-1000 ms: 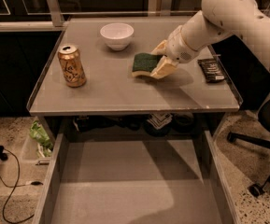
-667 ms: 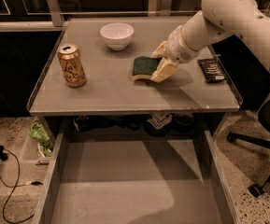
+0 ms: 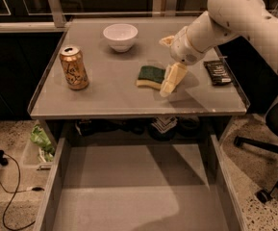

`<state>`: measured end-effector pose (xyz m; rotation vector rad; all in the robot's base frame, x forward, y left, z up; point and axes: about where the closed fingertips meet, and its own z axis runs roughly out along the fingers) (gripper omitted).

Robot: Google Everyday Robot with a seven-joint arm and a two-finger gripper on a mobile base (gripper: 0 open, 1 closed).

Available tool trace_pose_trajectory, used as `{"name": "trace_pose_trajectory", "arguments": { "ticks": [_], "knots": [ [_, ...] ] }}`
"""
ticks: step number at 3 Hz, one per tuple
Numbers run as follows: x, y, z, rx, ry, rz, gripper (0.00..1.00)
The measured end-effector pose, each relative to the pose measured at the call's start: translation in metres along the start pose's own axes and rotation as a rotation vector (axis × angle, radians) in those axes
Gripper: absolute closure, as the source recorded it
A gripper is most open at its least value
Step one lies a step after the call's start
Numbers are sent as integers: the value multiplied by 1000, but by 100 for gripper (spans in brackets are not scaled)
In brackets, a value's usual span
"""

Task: Pick sponge from top drawer and place on counter

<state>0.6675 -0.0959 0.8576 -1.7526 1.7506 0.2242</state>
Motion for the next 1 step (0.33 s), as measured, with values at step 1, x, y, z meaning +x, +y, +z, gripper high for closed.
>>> {"name": "trace_pose_trajectory", "arguments": {
  "ticks": [1],
  "knots": [
    [0,0,0,0,0,0,0]
  ]
}}
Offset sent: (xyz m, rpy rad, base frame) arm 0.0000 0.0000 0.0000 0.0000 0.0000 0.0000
